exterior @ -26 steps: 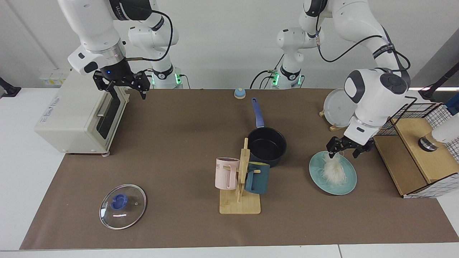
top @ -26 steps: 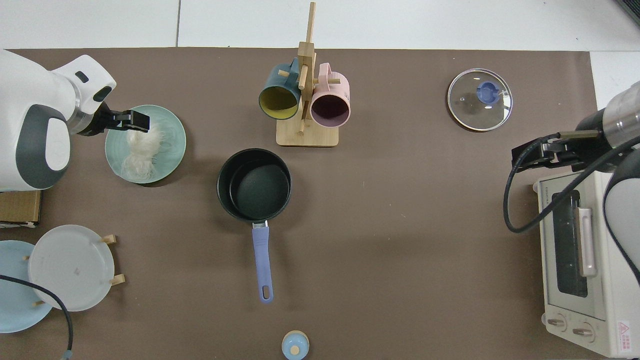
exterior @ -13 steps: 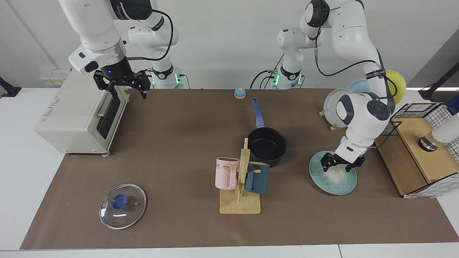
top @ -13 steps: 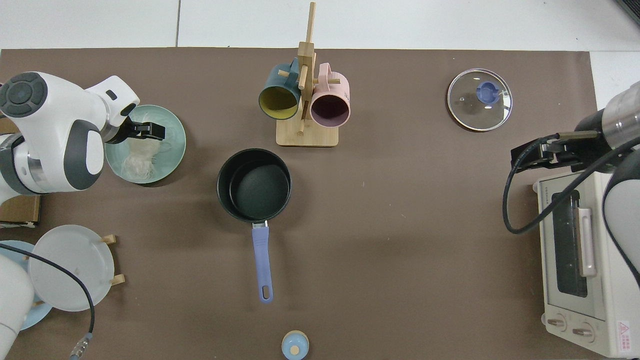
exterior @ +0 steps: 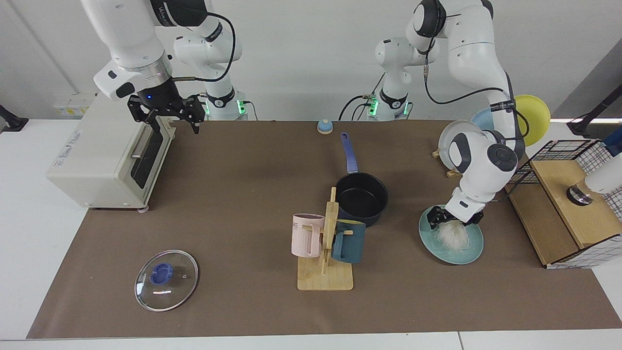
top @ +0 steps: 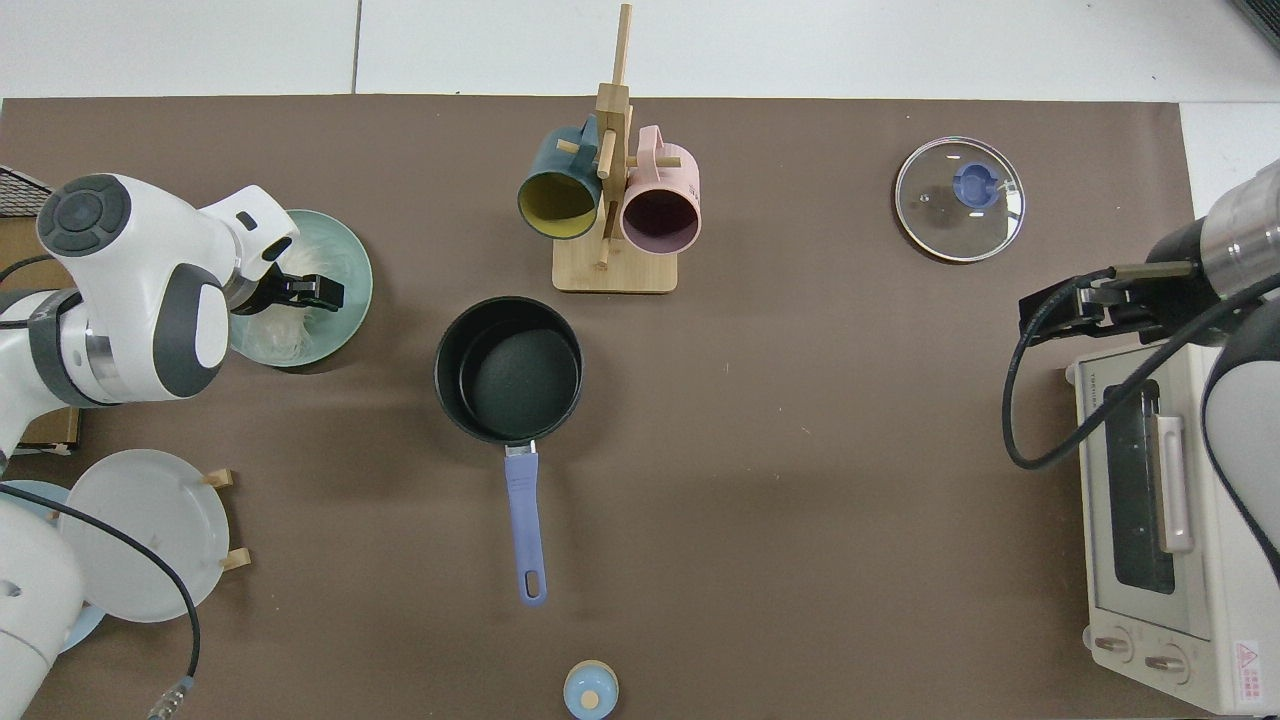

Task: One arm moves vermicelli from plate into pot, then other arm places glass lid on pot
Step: 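Lower the left gripper and grasp the white vermicelli on the plate, then carry the vermicelli to the pot while the right gripper reaches the lid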

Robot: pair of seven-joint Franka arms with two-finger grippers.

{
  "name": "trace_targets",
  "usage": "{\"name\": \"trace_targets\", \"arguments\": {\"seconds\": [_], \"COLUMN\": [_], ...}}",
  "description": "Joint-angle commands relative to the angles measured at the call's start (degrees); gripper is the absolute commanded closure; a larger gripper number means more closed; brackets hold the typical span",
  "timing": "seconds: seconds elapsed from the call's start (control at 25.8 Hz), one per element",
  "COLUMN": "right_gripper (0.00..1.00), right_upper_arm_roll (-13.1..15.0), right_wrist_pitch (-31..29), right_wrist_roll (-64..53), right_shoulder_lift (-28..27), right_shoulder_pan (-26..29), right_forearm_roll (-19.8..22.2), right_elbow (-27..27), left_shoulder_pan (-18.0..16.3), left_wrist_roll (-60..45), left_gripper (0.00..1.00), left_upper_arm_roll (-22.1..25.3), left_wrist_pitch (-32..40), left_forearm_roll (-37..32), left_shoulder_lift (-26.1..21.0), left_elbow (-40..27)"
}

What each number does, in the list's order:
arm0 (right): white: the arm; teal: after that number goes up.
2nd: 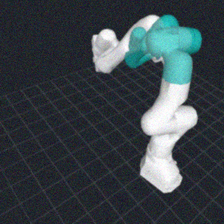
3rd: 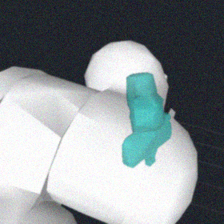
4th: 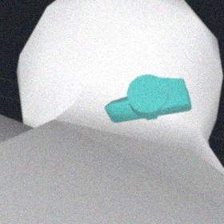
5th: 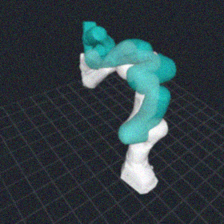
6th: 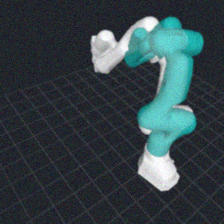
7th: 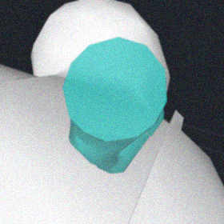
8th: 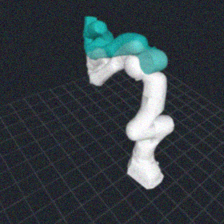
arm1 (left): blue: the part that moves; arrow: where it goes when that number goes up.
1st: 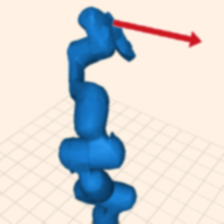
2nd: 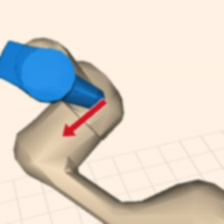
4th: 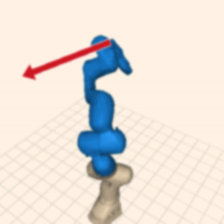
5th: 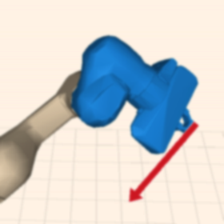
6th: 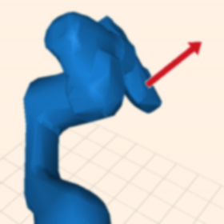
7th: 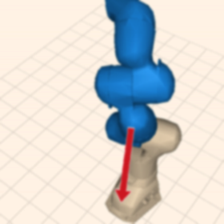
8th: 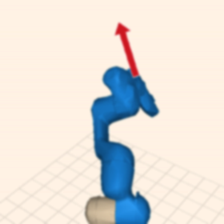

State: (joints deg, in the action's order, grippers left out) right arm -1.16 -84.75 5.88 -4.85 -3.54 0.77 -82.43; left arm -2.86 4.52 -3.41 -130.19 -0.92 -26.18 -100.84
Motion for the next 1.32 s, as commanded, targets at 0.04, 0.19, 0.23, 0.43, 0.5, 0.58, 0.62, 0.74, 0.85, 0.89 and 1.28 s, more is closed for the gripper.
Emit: {"name": "trace_targets", "arguments": {"seconds": [0.04, 0.19, 0.23, 0.43, 0.5, 0.58, 0.62, 0.74, 0.85, 0.89, 1.28], "right_gripper": [0.00, 0.00, 0.00, 0.00, 0.00, 0.00, 0.00, 0.00, 0.00, 0.00, 0.00], "right_upper_arm_roll": [-0.07, -0.07, -0.07, -0.07, -0.07, -0.07, -0.07, -0.07, -0.07, -0.07, -0.07], "right_wrist_pitch": [2.13, 2.75, 2.66, 2.66, 2.40, 1.87, 1.79, 1.61, 2.13, 2.05, 1.17], "right_wrist_roll": [-2.02, -1.93, -1.93, -1.93, -1.67, -1.40, -1.31, -1.31, -1.23, -1.23, -1.49], "right_shoulder_lift": [1.77, 2.30, 2.57, 2.74, 2.74, 2.66, 2.66, 2.66, 2.66, 2.66, 1.25], "right_shoulder_pan": [0.29, 0.38, 0.47, 0.64, 0.56, 0.56, 0.56, 0.56, 0.29, 0.29, 0.73], "right_forearm_roll": [-1.13, -1.13, -1.13, -1.13, -1.13, -1.13, -1.13, -1.13, -0.95, -0.95, -1.21], "right_elbow": [-1.15, -1.07, -1.07, -1.15, -1.15, -1.15, -1.15, -1.15, -1.15, -1.15, 0.25], "left_shoulder_pan": [-0.21, -0.56, -0.65, -0.65, -0.74, -0.65, -0.65, -0.65, -0.21, -0.13, 3.74], "left_wrist_roll": [2.85, 5.24, 5.24, 5.41, 5.85, 6.03, 6.20, 8.48, 9.10, 9.19, 4.18], "left_gripper": [0.24, 1.00, 1.00, 1.00, 1.00, 1.00, 1.00, 1.00, 1.00, 1.00, 1.00], "left_upper_arm_roll": [0.07, 0.07, 0.07, 0.15, 0.15, 0.24, 0.24, 0.24, 0.07, -0.11, -3.00], "left_wrist_pitch": [-1.56, -1.73, -1.73, -1.65, -1.30, -0.24, 0.37, 3.88, 9.15, 11.17, 23.14], "left_forearm_roll": [-0.39, -0.39, -0.39, -0.39, -0.39, -0.48, -0.48, -1.27, -1.36, -1.36, -0.57], "left_shoulder_lift": [1.22, 1.22, 1.22, 1.22, 1.22, 1.57, 1.75, 2.19, 3.94, 5.16, 15.19], "left_elbow": [-2.17, -2.26, -2.26, -1.91, -1.47, -0.16, 0.37, 3.18, 6.08, 6.53, 4.77]}}
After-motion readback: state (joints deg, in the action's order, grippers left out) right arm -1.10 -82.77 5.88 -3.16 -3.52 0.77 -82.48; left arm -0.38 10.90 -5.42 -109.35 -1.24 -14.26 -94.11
